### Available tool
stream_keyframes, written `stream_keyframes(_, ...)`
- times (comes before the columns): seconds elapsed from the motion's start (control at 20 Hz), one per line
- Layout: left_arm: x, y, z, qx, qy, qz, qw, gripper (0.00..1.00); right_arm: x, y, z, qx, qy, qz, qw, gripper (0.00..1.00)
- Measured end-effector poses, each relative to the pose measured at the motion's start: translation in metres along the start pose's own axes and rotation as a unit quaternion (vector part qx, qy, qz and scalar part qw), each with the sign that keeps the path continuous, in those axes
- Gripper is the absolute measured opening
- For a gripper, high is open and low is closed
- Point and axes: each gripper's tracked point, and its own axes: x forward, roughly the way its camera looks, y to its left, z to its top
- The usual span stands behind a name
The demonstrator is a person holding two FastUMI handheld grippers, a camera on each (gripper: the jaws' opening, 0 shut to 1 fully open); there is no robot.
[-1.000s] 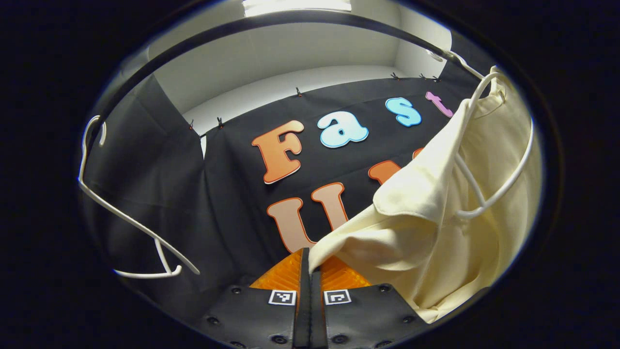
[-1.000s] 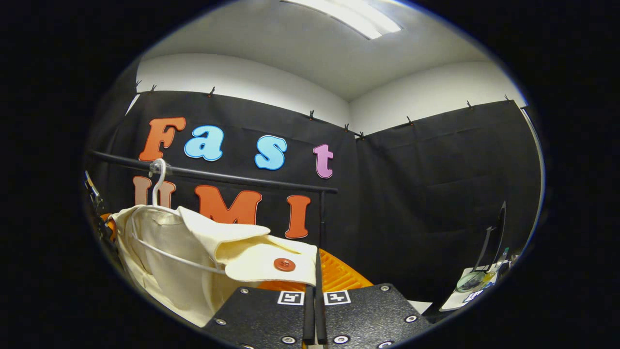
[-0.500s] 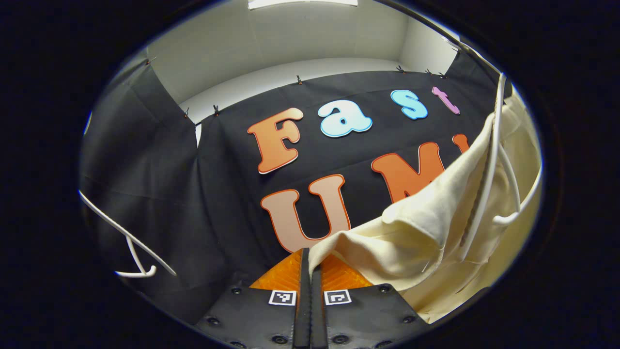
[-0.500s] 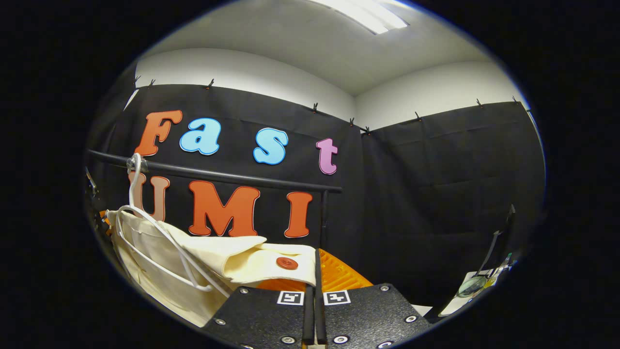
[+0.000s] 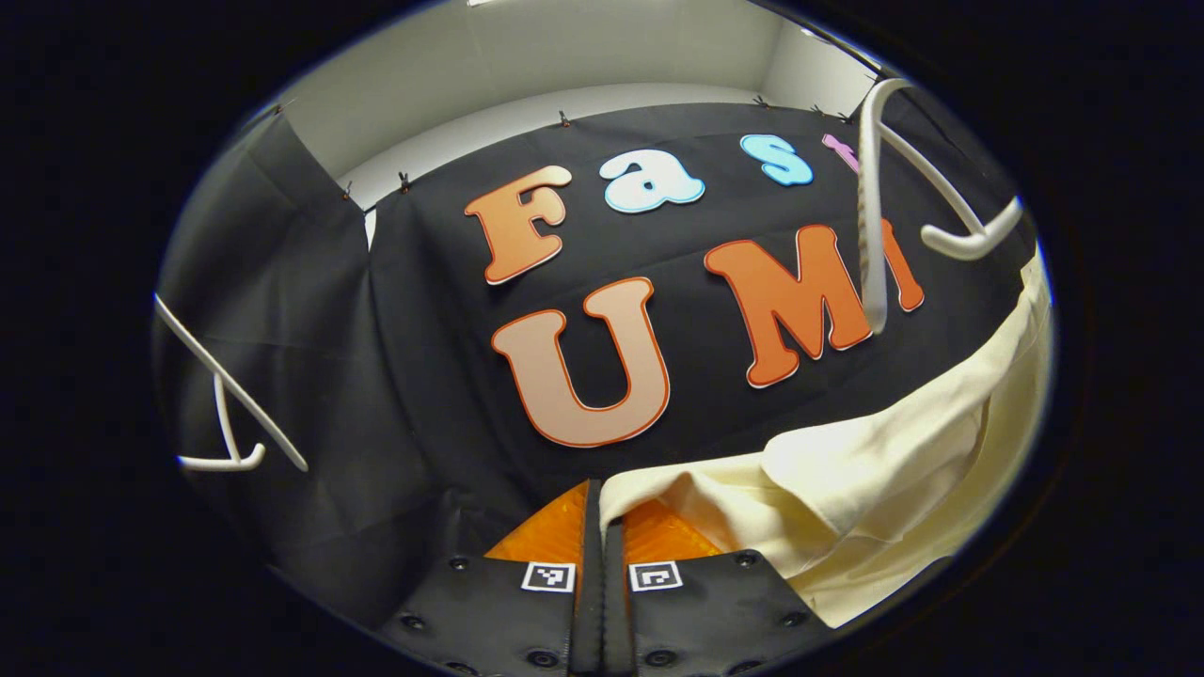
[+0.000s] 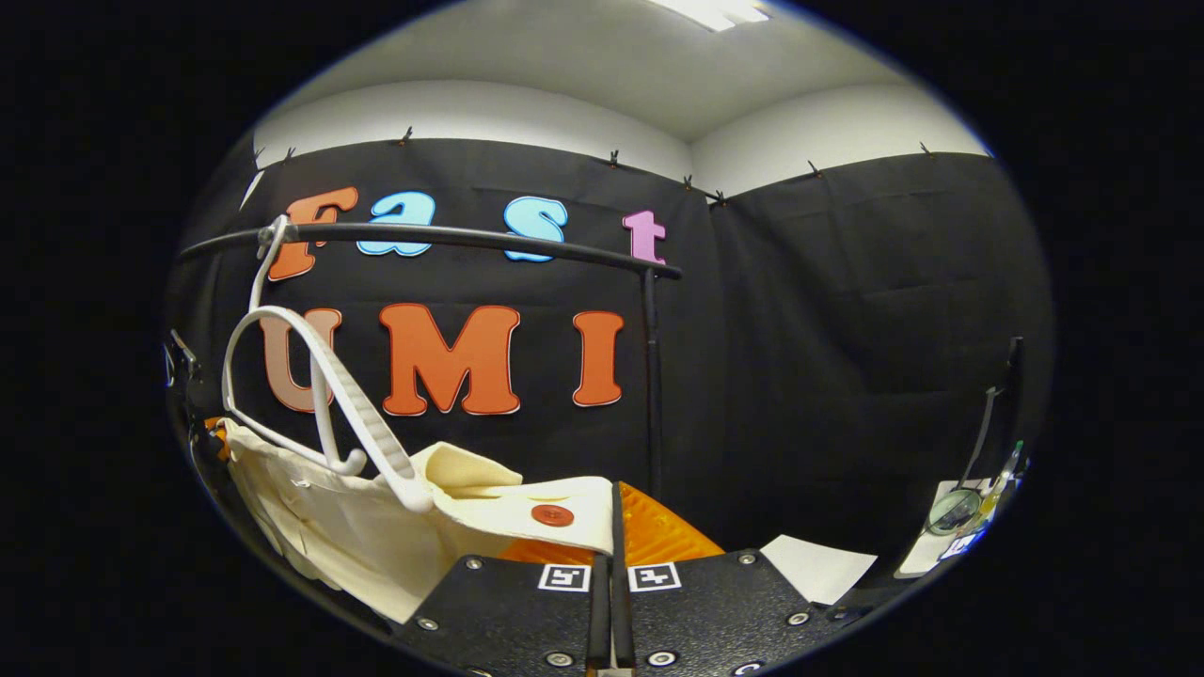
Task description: Grasp the clothes on the hanger with both hands and then place them into the laundry hamper below.
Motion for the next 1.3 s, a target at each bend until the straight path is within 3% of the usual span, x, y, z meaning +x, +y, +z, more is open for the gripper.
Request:
stream_keyframes(0.55,-0.081,0.032,-0.037,-0.005,0.032,-0.006,0.999,0.07,-0.084,0.026,-0.045,-0.016,0.016,0.018,1.0,0.01)
stream_keyframes(0.7,-0.114,0.019,-0.035,-0.011,0.033,-0.031,0.999,0.07,-0.113,0.054,-0.052,-0.012,0.019,0.041,0.999,0.0)
stream_keyframes(0.85,-0.153,-0.015,-0.033,-0.026,0.041,-0.079,0.996,0.07,-0.137,0.096,-0.071,-0.004,0.038,0.078,0.996,0.0)
stream_keyframes(1.0,-0.202,-0.067,-0.035,-0.069,0.061,-0.156,0.983,0.07,-0.158,0.144,-0.11,-0.005,0.067,0.121,0.99,0.0)
stream_keyframes(1.15,-0.252,-0.123,-0.054,-0.12,0.104,-0.235,0.959,0.07,-0.174,0.188,-0.153,-0.012,0.1,0.159,0.982,0.0)
stream_keyframes(1.3,-0.288,-0.154,-0.091,-0.145,0.156,-0.28,0.936,0.07,-0.189,0.228,-0.21,0.012,0.156,0.187,0.97,0.0)
